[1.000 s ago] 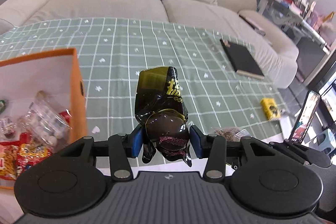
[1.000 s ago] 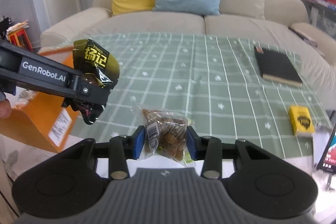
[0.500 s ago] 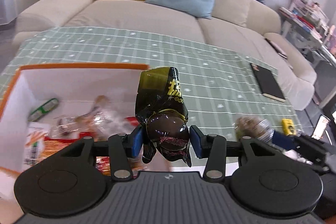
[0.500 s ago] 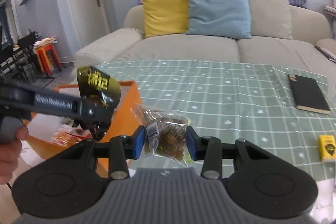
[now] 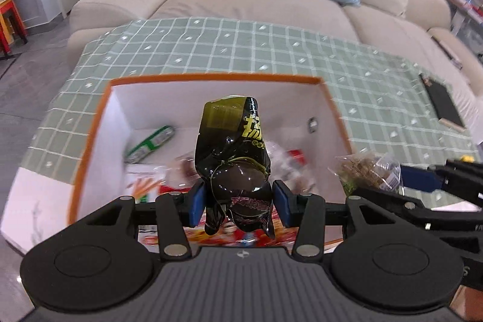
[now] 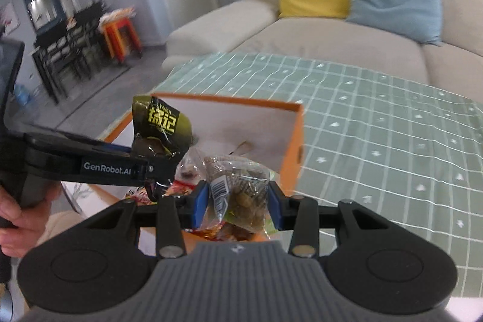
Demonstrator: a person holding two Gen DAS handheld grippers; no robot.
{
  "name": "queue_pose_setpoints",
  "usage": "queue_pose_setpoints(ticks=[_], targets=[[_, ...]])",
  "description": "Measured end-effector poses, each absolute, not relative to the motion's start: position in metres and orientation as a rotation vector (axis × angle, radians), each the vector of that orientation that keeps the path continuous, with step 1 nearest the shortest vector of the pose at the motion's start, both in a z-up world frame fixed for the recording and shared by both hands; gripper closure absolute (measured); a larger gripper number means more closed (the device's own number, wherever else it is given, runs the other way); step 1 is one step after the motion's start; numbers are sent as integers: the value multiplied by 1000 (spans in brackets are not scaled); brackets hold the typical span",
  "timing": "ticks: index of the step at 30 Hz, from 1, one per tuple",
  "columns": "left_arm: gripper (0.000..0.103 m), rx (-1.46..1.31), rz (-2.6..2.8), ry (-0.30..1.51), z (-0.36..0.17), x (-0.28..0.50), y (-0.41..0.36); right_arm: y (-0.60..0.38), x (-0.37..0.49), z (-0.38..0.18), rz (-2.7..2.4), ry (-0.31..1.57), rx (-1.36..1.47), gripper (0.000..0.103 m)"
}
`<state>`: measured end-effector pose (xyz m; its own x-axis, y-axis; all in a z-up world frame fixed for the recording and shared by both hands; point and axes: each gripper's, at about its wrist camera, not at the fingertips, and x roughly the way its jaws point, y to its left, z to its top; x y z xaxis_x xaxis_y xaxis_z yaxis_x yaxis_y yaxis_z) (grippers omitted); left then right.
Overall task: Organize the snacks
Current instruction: 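Lift the dark candy and nut bag and carry both over the orange box, then open both grippers to drop the candy and nut bag into the box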
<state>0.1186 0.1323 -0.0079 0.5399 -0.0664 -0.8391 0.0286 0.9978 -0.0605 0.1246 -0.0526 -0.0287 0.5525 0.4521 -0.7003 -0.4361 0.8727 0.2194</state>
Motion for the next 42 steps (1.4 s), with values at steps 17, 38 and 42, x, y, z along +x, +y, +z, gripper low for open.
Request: queue_pose_setpoints(ticks=[17, 38, 42], targets=[[50, 24, 17, 1158, -51, 134, 161, 24, 155, -75, 576, 974, -258, 63], [39, -13, 29, 1202, -67, 139, 164, 25, 171, -90, 510, 1035, -233, 47], [33, -11, 7, 1157, -55, 134, 158, 20, 170, -81, 496, 1017, -206, 39]])
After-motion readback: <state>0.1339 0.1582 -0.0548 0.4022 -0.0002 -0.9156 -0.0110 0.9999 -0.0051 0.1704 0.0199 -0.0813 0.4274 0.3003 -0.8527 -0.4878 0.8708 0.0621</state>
